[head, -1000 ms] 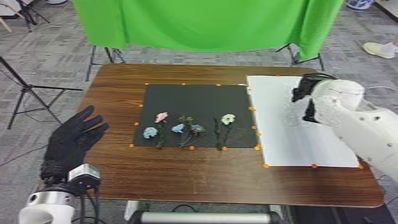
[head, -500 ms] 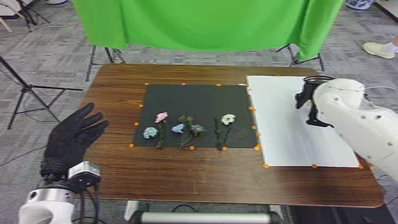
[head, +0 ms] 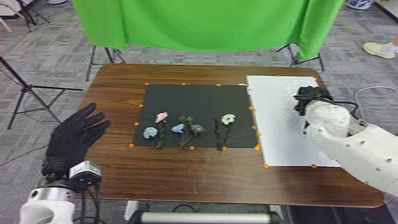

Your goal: Arrange flowers

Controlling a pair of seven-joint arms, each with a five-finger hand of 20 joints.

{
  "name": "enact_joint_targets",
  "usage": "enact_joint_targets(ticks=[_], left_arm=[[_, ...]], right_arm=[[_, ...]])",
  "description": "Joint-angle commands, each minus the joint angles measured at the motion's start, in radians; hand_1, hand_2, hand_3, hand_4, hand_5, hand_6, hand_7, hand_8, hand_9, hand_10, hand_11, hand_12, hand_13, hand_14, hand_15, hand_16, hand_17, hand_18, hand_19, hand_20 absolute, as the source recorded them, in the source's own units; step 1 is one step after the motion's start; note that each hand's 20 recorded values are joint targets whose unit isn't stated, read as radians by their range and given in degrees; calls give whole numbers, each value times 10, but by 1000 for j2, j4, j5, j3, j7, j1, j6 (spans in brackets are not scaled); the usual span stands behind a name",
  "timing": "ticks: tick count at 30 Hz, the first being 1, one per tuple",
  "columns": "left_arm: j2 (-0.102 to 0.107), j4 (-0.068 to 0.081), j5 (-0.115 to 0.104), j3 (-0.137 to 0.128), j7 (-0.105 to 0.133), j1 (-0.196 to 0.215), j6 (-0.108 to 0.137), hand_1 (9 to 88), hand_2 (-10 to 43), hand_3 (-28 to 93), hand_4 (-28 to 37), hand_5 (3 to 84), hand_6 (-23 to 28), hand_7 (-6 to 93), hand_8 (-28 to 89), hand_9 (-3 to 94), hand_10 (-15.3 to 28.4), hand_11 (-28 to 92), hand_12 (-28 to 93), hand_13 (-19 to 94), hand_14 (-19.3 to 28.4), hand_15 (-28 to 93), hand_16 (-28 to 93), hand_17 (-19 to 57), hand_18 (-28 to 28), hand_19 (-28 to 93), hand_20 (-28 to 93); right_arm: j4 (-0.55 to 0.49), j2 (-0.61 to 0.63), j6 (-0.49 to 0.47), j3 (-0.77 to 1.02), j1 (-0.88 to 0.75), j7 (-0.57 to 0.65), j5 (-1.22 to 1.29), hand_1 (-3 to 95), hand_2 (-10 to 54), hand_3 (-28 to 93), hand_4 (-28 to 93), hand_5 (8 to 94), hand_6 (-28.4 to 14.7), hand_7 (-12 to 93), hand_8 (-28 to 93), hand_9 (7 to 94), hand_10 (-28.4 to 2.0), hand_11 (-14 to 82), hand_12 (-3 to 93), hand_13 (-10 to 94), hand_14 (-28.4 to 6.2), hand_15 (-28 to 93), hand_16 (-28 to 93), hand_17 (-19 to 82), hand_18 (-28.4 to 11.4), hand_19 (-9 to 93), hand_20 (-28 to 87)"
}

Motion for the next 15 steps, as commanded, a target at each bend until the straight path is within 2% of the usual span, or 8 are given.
enact_joint_targets(ticks=[1,8,15], left_arm=[[-14,-5,1,2,-1,26,1,246,60,810,-209,385,106,141,-99,351,200,271,89,260,263,496,-96,-105,233,570,-21],[-14,-13,-4,-4,10,45,14,245,59,812,-209,386,106,142,-99,351,200,270,89,260,263,496,-97,-105,233,570,-21],[-12,-17,-4,-5,9,53,19,245,59,812,-209,386,107,139,-98,352,200,270,89,261,263,496,-97,-105,233,570,-21]], right_arm=[[-35,44,175,-72,3,29,2,538,-95,832,-283,793,9,419,-36,932,-65,138,355,802,-20,760,163,374,-222,932,309],[-92,29,256,-61,21,-9,-34,537,-95,842,-283,801,5,411,-23,936,-64,154,364,807,-19,760,174,380,-226,932,327],[-191,16,271,52,-58,-73,-67,539,-95,844,-283,807,0,403,-16,937,-65,160,365,809,-19,761,175,381,-228,932,336]])
